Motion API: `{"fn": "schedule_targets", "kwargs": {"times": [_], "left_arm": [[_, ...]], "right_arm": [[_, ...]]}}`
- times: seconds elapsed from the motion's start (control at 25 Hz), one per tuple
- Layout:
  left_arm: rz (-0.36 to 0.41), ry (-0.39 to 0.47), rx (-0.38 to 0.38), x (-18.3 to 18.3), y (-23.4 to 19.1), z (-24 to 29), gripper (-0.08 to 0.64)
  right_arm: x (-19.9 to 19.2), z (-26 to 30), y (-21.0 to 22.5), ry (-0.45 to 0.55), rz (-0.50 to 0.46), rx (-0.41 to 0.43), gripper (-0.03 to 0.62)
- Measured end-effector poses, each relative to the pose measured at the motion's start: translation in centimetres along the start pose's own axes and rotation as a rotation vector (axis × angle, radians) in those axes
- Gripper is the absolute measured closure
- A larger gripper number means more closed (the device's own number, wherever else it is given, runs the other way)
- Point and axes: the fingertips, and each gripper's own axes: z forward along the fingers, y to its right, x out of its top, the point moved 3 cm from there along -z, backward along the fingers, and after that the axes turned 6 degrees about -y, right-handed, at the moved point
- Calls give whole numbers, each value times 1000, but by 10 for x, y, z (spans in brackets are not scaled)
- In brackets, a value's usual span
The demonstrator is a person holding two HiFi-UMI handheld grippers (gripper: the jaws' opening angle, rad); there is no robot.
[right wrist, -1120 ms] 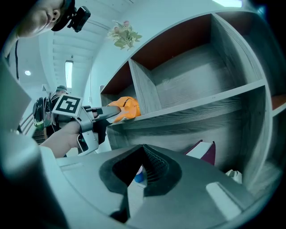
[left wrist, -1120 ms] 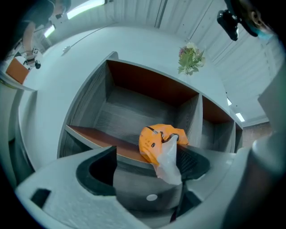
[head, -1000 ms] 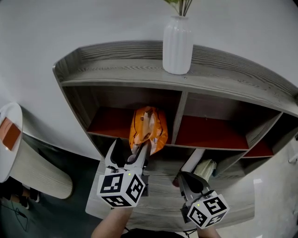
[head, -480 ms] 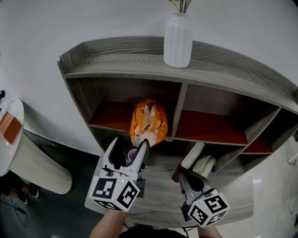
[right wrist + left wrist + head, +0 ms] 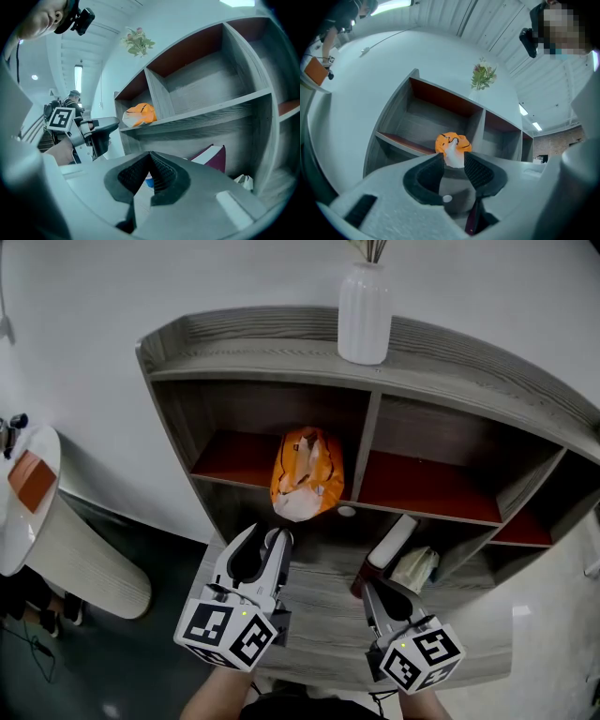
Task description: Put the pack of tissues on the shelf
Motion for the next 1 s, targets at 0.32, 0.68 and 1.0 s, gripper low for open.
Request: {"fn": "schedule_targets", "kwargs": {"times": [0.32,0.68,1.0], "left_arm": [[5,1,-55,-10,13,-19,563],[14,-37,-105,-25,24,-37,563],[200,-167,-83,-59,35,-45,563]], "right_arm": [[-3,-3,-9,3,-10,22,597],[-3,-4,-20,11,-22,48,597],[-10,-9,-20,5,-12,52,598]]}}
